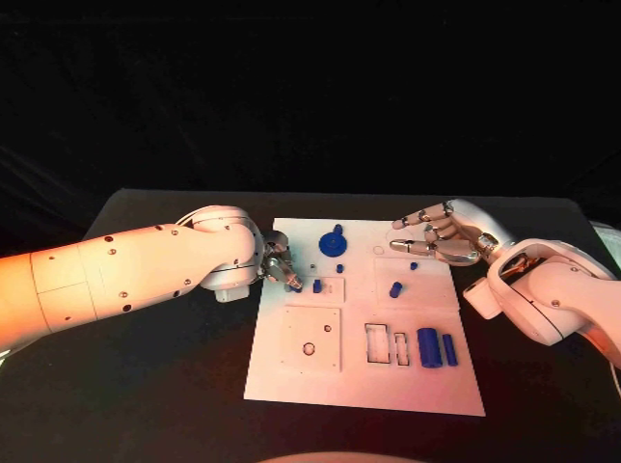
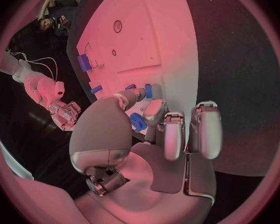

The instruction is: Assemble the parts on the task board

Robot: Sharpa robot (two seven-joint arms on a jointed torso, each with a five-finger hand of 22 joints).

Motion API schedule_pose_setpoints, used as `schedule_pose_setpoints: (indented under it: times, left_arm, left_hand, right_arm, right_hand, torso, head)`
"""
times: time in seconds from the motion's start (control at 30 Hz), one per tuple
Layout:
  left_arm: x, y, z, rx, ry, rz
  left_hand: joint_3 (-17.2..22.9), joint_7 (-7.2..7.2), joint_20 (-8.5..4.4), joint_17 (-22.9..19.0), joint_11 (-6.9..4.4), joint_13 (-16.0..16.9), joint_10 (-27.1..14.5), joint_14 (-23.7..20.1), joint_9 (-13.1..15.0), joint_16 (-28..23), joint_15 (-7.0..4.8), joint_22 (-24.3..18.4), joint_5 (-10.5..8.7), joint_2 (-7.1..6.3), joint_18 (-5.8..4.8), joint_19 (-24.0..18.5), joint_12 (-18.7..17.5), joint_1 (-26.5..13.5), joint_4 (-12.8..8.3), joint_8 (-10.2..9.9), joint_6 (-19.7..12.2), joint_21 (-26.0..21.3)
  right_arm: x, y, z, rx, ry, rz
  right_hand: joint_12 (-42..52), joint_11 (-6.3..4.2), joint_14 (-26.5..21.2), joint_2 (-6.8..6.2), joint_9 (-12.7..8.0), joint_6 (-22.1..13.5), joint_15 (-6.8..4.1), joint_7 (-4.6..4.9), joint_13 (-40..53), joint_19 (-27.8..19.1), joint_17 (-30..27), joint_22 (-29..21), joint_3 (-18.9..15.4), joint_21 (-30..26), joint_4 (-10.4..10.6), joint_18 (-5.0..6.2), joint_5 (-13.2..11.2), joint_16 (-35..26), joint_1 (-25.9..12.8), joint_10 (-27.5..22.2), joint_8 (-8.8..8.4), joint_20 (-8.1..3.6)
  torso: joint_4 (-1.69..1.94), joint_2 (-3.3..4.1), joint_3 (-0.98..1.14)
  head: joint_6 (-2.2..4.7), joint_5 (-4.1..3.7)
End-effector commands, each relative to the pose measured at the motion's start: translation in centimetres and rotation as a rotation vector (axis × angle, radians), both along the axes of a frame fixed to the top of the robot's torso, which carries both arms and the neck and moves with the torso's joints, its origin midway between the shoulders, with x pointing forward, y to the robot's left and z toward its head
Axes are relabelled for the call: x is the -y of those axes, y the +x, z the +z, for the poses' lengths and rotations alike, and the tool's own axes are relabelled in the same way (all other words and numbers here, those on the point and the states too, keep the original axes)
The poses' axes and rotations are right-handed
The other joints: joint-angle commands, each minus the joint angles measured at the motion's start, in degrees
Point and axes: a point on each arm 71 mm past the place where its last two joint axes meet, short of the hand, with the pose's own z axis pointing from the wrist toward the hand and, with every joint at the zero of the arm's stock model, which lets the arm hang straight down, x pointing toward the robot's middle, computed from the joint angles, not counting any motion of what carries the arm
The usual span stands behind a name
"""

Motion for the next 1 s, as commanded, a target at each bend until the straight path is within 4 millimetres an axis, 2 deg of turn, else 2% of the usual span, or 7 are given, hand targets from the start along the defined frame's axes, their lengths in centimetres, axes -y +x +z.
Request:
schedule_pose_setpoints:
  times: [0.03,0.37,0.57,0.73,1.0]
  left_arm:
    - [0.0,-0.1,-0.2,-0.019,0.026,-0.018]
    - [0.4,0.0,-0.5,-0.029,0.025,-0.025]
    - [0.8,0.1,-0.8,-0.055,0.031,-0.031]
    - [0.9,0.2,-1.1,-0.083,0.045,-0.04]
    - [0.9,0.2,-1.3,-0.101,0.06,-0.041]
  left_hand:
    - [7.6,-0.21,-0.39,15.1,0.1,0.0,0.4,5.8,0.0,0.2,-0.41,9.7,0.29,0.57,-0.46,2.4,0.1,0.3,-8.0,0.2,0.4,0.2]
    - [7.5,-0.21,-0.4,15.1,0.11,0.1,0.4,5.8,0.0,0.2,-0.4,9.7,0.32,0.64,-0.46,2.4,0.1,0.2,-8.0,0.2,0.4,0.2]
    - [6.6,-0.34,-0.38,15.1,0.08,-0.1,0.7,5.8,-0.1,0.2,-0.39,9.8,0.34,1.33,-0.48,2.4,0.1,-0.6,-7.5,0.1,0.7,0.2]
    - [4.9,-0.64,-0.38,15.1,-0.08,-0.3,0.9,5.8,-0.5,0.2,-0.48,9.9,0.26,2.4,-0.5,2.5,0.0,-2.0,-6.5,-0.1,1.3,0.2]
    - [0.8,-0.99,-0.45,15.1,-0.28,-0.2,1.1,5.8,-1.6,0.2,-0.59,10.1,0.12,4.06,-0.56,2.6,0.3,-5.3,-3.1,-1.0,2.6,0.4]
  right_arm:
    - [-0.2,-0.1,-0.1,-0.004,-0.006,0.015]
    - [-0.2,-0.1,-0.1,-0.003,-0.006,0.015]
    - [-0.2,-0.1,0.0,-0.004,-0.005,0.016]
    - [-0.2,-0.2,0.0,-0.004,-0.005,0.016]
    - [-0.1,-0.2,0.0,-0.004,-0.006,0.016]
  right_hand:
    - [-0.1,-0.22,3.6,0.42,0.0,0.6,-0.26,0.02,-0.1,-0.4,4.0,5.7,-0.3,-0.2,-0.1,1.15,0.2,-0.3,-0.1,-0.1,0.25,-0.02]
    - [-0.1,-0.22,3.6,0.42,0.0,0.6,-0.26,0.02,-0.1,-0.4,4.0,5.7,-0.3,-0.2,-0.1,1.15,0.2,-0.3,-0.1,-0.1,0.25,-0.02]
    - [-0.1,-0.22,3.6,0.42,0.0,0.6,-0.26,0.02,-0.1,-0.4,4.0,5.7,-0.3,-0.2,-0.1,1.15,0.2,-0.3,-0.1,-0.1,0.25,-0.02]
    - [-0.1,-0.22,3.6,0.42,0.0,0.6,-0.26,0.02,-0.1,-0.4,4.0,5.7,-0.3,-0.2,-0.1,1.15,0.2,-0.3,-0.1,-0.1,0.25,-0.02]
    - [-0.1,-0.23,3.6,0.44,0.1,0.6,-0.27,0.02,-0.1,-0.3,4.0,5.8,-0.4,-0.2,-0.1,1.14,0.5,-0.3,0.0,-0.1,0.23,-0.04]
  torso:
    - [-0.02,-0.02,0.01]
    - [-0.02,0.0,-0.02]
    - [-0.09,0.06,-0.01]
    - [-0.04,0.01,0.01]
    - [0.01,-0.01,0.01]
  head:
    - [-0.04,0.03]
    - [-0.18,-0.07]
    - [-0.33,-0.14]
    - [-0.54,-0.29]
    - [-0.75,-0.37]
